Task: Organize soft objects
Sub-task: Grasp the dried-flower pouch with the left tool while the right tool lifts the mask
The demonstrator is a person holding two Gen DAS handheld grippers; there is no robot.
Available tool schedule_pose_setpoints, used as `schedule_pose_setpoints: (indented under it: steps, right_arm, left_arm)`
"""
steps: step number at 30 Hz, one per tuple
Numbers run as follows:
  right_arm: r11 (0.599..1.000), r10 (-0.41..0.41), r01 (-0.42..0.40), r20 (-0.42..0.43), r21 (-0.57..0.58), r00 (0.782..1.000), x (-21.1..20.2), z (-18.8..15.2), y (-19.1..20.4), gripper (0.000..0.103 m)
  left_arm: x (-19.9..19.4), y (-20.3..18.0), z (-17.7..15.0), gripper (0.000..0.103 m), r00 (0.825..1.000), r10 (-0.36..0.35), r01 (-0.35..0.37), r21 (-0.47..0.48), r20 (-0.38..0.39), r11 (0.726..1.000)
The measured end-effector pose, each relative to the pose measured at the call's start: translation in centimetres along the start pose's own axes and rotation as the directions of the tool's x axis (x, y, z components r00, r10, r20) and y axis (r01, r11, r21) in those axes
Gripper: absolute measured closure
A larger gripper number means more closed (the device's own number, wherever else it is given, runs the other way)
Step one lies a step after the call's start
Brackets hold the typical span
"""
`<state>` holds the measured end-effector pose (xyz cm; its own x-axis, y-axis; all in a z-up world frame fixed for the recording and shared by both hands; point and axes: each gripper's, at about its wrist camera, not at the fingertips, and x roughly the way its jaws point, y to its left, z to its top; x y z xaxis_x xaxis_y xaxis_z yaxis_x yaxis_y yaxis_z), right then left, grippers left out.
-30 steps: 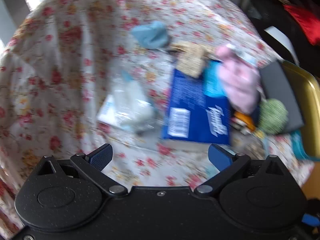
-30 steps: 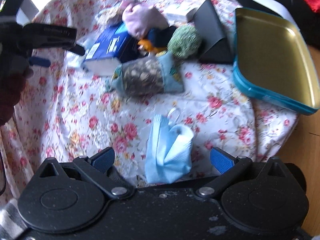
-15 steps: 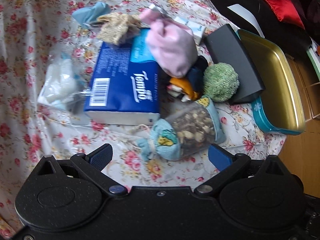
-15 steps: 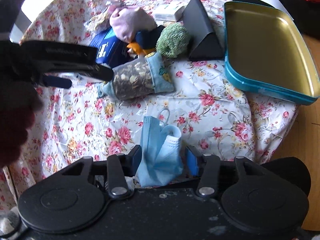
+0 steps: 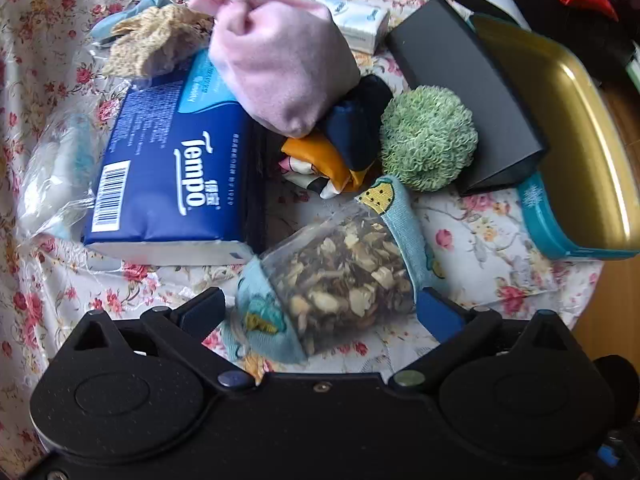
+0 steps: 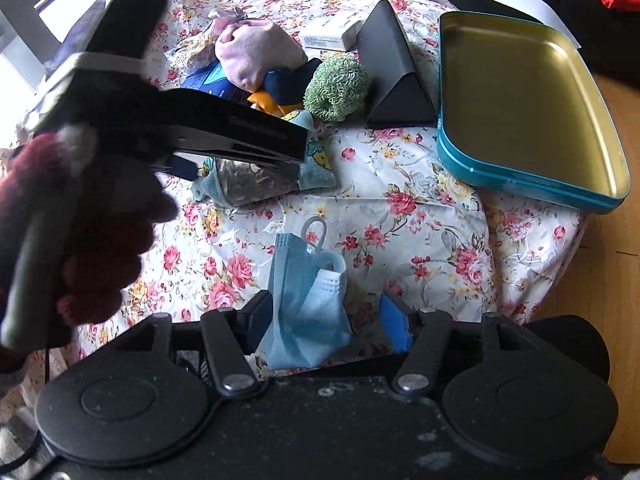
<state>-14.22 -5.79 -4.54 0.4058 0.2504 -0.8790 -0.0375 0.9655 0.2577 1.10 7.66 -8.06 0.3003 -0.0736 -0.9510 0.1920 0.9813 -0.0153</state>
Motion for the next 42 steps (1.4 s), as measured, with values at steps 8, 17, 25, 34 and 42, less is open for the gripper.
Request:
schedule_pose_setpoints:
  steps: [8, 17, 25, 34, 42]
  right_arm:
    - [1.0, 0.001, -0.001, -0.01, -0.023, 1.0, 0.3, 0.0, 0.1, 0.024]
    - [0.998, 0.021, -0.024, -0.048, -0.065, 0.999, 1.7, 0.2, 1.0, 0.018]
    - [0.999, 0.039, -0.04, -0.063, -0.029, 0.997, 1.8, 0.4, 0.3, 0.066]
    - [0.999, 0.012, -0.014, 0.038, 0.052, 0.999, -1.2, 1.7, -1.6, 0.067]
    - [0.995, -0.015, 0.01, 0.057, 0.096, 0.998, -2.2, 2.0, -3.1, 0.021]
  left_arm:
    - [-0.7, 0.7, -0.3, 0.039, 0.999, -0.033, 0.032, -0.028, -0.025, 0.999]
    - [-1.9, 3.5, -2.6, 0.041, 0.994, -0.053, 0.046, -0.073, -0.095, 0.996]
    - [-3.6, 3.3, -3.1, 0.044, 0.994, -0.08, 0.076, -0.06, -0.069, 0.995]
    - [-5.7, 1.8, -1.6, 0.044, 0.988, -0.155, 0.154, -0.036, -0.023, 0.987]
    - [-6.2, 1.5, -1.1, 0.044, 0.986, -0.165, 0.164, -0.049, -0.017, 0.985]
